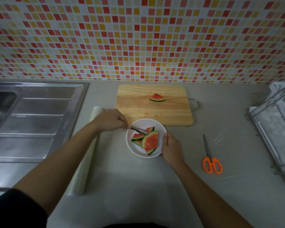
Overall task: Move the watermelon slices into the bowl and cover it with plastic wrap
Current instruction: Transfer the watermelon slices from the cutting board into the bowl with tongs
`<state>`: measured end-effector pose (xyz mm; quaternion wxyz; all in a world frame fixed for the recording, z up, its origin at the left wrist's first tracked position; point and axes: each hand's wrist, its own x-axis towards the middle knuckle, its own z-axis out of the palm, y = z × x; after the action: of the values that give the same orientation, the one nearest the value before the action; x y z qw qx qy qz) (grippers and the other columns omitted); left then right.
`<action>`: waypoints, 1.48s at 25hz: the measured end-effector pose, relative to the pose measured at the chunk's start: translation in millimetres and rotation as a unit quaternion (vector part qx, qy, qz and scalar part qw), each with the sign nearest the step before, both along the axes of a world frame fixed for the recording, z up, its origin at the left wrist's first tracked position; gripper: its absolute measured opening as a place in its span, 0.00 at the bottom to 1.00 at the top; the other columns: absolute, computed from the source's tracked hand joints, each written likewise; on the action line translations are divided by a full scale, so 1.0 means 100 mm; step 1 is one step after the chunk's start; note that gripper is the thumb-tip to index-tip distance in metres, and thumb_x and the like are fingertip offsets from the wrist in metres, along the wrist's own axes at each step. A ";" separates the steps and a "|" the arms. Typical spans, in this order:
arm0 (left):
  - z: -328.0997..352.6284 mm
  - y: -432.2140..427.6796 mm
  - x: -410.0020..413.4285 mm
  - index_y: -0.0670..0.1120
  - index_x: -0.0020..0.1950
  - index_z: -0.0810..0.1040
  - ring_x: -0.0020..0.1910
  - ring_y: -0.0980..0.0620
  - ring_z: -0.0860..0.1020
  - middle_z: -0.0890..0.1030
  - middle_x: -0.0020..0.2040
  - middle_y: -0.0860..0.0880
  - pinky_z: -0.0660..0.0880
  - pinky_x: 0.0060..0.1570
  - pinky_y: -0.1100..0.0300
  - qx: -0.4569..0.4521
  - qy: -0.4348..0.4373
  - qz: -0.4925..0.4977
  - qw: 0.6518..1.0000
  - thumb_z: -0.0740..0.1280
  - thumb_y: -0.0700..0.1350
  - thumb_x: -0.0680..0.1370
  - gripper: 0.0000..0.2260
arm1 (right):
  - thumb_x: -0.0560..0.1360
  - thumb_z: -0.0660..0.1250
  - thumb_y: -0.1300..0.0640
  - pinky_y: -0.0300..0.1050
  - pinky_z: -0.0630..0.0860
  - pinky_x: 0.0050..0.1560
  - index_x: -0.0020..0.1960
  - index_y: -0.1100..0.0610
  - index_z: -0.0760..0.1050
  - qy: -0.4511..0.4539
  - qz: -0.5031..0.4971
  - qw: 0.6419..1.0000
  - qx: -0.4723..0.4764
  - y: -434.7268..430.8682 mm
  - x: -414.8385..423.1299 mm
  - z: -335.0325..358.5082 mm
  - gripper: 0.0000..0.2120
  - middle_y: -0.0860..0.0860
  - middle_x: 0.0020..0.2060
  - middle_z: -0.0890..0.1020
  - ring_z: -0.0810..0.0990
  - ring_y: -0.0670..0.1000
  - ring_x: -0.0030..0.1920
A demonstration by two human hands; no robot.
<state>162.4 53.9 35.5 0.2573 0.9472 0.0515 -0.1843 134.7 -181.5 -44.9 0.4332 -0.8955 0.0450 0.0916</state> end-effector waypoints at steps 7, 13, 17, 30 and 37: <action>0.18 0.02 0.11 0.55 0.50 0.84 0.41 0.52 0.77 0.84 0.48 0.51 0.70 0.41 0.60 0.141 -0.115 -0.006 0.983 0.67 0.64 0.71 0.17 | 0.82 0.49 0.54 0.49 0.75 0.44 0.52 0.63 0.74 -0.008 0.005 1.000 -0.006 -0.01 -0.02 0.00 0.18 0.63 0.43 0.82 0.81 0.62 0.45; -0.18 -0.02 0.57 0.50 0.60 0.81 0.49 0.45 0.79 0.82 0.53 0.46 0.71 0.44 0.57 0.106 -0.175 0.109 0.973 0.67 0.56 0.75 0.17 | 0.82 0.50 0.53 0.48 0.74 0.42 0.49 0.62 0.74 -0.005 0.001 1.000 -0.013 -0.01 -0.03 0.00 0.17 0.62 0.42 0.82 0.81 0.62 0.44; -0.50 -0.07 0.74 0.49 0.63 0.79 0.51 0.43 0.78 0.78 0.52 0.44 0.74 0.48 0.53 0.067 -0.222 0.081 0.969 0.68 0.53 0.75 0.18 | 0.82 0.49 0.53 0.57 0.79 0.43 0.47 0.61 0.74 -0.001 0.001 1.000 -0.011 0.00 -0.02 -0.02 0.18 0.61 0.39 0.82 0.82 0.60 0.39; -0.73 -0.40 1.07 0.53 0.60 0.80 0.50 0.45 0.78 0.79 0.51 0.47 0.72 0.42 0.57 0.099 -0.248 0.082 0.960 0.65 0.58 0.76 0.17 | 0.82 0.50 0.54 0.58 0.79 0.42 0.47 0.62 0.74 0.000 -0.006 1.000 -0.008 0.00 0.00 -0.02 0.18 0.61 0.38 0.82 0.82 0.60 0.39; -0.69 -0.41 0.99 0.52 0.59 0.80 0.48 0.45 0.78 0.79 0.50 0.47 0.71 0.39 0.57 0.104 -0.284 0.062 0.951 0.63 0.58 0.77 0.16 | 0.82 0.50 0.53 0.45 0.77 0.34 0.43 0.59 0.72 0.006 -0.007 1.000 -0.009 -0.02 -0.01 -0.02 0.17 0.56 0.34 0.80 0.80 0.56 0.35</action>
<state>261.0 13.2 -33.1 0.1722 0.9768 0.0534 0.1152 134.2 -183.0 -47.2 0.4253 -0.8985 0.0552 0.0935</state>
